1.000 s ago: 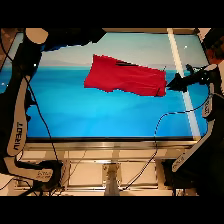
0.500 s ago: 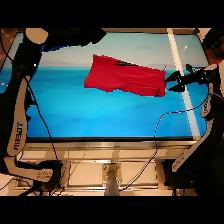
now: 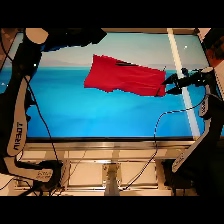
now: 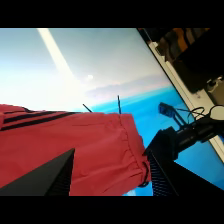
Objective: Fold the clothes and pants, and hang the long-sleeved shirts on hangers.
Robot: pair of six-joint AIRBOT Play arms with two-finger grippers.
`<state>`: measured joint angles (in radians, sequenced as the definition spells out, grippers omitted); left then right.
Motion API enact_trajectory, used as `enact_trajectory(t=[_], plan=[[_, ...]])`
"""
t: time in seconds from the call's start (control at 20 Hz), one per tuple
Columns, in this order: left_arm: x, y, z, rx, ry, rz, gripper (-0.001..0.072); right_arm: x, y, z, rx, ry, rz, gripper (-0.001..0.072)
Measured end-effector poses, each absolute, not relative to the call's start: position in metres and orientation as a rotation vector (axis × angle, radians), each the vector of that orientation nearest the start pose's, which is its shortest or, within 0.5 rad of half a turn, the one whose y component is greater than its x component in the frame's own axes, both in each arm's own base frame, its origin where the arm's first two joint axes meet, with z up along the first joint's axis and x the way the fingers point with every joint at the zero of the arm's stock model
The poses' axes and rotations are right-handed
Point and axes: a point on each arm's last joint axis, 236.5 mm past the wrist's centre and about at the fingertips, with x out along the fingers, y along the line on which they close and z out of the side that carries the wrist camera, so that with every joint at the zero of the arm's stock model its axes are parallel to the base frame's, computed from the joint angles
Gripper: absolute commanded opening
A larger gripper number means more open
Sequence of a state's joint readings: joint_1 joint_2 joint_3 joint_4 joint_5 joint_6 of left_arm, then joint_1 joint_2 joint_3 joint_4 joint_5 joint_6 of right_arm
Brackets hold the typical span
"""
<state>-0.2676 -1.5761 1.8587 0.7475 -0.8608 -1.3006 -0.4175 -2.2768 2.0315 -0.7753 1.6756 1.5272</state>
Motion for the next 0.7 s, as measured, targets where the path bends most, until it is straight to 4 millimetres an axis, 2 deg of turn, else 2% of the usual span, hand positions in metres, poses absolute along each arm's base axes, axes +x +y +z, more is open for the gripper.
enact_trajectory(t=[0.3,0.35,0.45,0.55,0.6,0.65,0.7], plan=[[0.504,-0.284,0.256,-0.377,0.540,-0.788,0.0534,0.490,-0.010,-0.112,0.982,1.601,0.377,0.0670],[0.504,-0.285,0.256,-0.377,0.540,-0.790,0.0534,0.492,-0.008,-0.113,0.980,1.598,0.375,0.0645],[0.503,-0.287,0.256,-0.376,0.541,-0.793,0.0533,0.495,-0.008,-0.116,0.974,1.587,0.363,0.0535],[0.502,-0.288,0.256,-0.375,0.541,-0.795,0.0534,0.498,-0.008,-0.118,0.969,1.580,0.357,0.0531],[0.502,-0.288,0.256,-0.375,0.541,-0.795,0.0533,0.499,-0.007,-0.118,0.970,1.574,0.355,0.0446],[0.502,-0.288,0.256,-0.375,0.541,-0.795,0.0533,0.500,-0.008,-0.119,0.969,1.571,0.351,0.0276],[0.502,-0.288,0.256,-0.375,0.541,-0.795,0.0533,0.502,-0.009,-0.121,0.967,1.563,0.344,0.0179]])
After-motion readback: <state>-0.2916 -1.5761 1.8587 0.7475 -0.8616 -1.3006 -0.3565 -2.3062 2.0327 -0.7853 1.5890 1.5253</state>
